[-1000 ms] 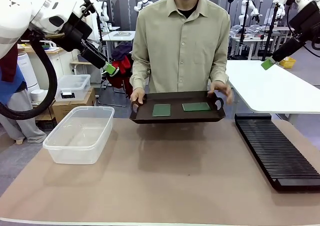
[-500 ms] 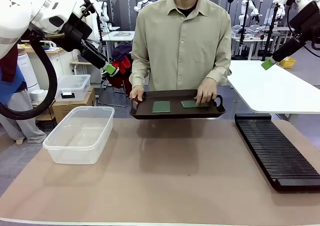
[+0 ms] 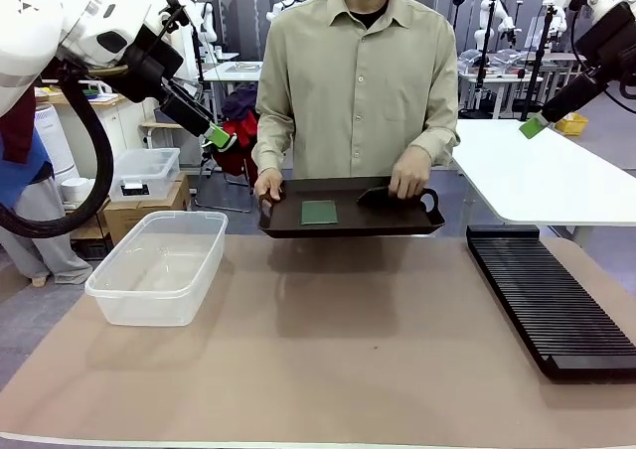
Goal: Sort PCBs into racks and boxes based on the side picked up.
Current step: Pick up the Blank PCB handed by the Human.
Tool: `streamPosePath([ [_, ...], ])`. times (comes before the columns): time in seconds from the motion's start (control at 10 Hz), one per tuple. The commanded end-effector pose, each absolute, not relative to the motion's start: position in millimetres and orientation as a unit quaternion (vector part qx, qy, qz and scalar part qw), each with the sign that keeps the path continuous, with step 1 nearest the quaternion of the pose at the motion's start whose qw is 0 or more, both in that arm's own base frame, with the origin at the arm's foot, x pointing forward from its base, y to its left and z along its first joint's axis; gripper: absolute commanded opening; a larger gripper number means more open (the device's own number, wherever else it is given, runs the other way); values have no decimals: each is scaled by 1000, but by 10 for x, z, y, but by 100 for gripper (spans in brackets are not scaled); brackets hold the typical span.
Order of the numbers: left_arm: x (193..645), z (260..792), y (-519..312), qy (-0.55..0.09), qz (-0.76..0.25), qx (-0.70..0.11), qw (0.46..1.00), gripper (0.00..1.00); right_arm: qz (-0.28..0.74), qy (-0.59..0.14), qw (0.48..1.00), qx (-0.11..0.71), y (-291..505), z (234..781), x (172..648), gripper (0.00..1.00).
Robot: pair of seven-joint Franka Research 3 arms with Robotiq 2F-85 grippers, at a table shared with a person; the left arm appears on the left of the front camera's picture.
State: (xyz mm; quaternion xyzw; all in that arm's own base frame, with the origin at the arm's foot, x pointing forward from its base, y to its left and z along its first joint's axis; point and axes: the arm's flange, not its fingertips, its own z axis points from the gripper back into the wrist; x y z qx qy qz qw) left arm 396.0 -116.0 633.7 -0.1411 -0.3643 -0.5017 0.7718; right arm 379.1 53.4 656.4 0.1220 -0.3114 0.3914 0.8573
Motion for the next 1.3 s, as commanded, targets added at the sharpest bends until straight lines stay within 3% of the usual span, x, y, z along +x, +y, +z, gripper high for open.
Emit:
streamPosePath([
  [0.0,3960,6334,-1143,-366,-502,-151,769,100,395,-312,854,132,538,6558,3790,100],
  [1.2,3960,6334,-1143,-366,-502,-151,769,100,395,-312,854,132,538,6558,3790,100],
])
